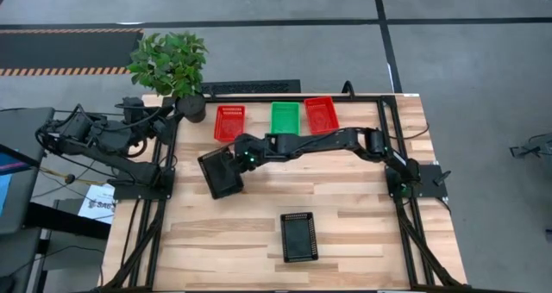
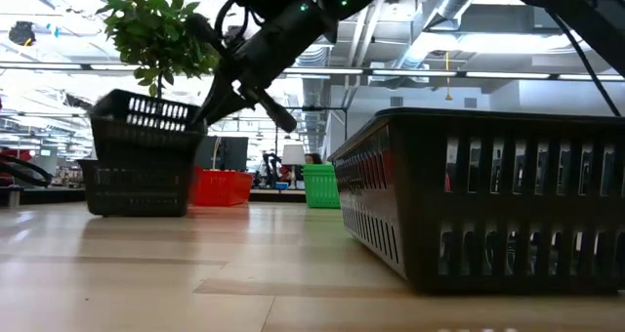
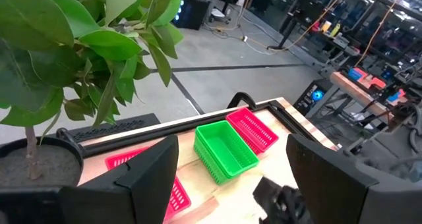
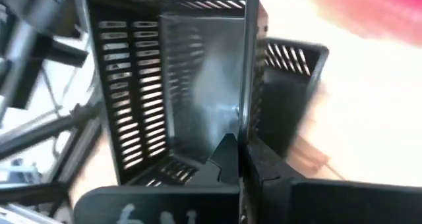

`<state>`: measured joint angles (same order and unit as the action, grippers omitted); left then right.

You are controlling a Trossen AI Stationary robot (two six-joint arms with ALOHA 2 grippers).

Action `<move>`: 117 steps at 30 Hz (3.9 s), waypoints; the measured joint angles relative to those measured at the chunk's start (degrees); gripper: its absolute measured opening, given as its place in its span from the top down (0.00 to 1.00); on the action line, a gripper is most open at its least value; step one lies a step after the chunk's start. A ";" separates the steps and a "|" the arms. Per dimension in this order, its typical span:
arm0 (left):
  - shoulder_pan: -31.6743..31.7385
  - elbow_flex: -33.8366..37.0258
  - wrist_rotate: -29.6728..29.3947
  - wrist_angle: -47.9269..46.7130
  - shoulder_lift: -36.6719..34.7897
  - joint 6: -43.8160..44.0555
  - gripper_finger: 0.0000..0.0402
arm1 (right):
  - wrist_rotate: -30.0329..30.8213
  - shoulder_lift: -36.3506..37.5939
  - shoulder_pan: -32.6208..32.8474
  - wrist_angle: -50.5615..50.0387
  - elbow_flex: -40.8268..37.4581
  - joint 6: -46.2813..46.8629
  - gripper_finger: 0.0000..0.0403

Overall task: Stack baskets by color
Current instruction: Stack the top right black bin on the top left black bin, then stack the bottom black bin on the stacked black bins

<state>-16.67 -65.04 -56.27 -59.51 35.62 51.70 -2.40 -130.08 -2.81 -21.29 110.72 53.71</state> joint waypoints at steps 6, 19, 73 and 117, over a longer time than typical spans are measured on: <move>0.00 0.00 0.00 0.00 0.00 0.00 0.33 | -0.50 0.24 -0.69 -2.86 0.06 0.69 0.99; 0.00 -0.02 -0.75 0.00 0.00 0.00 0.33 | -4.25 0.24 -0.59 -7.00 0.02 -1.33 0.95; 0.00 -0.04 -0.44 0.07 0.02 5.11 0.33 | 17.41 23.86 37.51 -50.85 -14.58 53.30 0.50; -0.01 -0.04 1.03 -0.63 0.02 4.33 0.33 | 12.78 31.29 25.08 -15.93 -41.51 34.96 0.98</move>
<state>-16.68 -65.08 -55.24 -60.13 35.64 56.03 10.38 -98.79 22.27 -37.23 69.21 88.67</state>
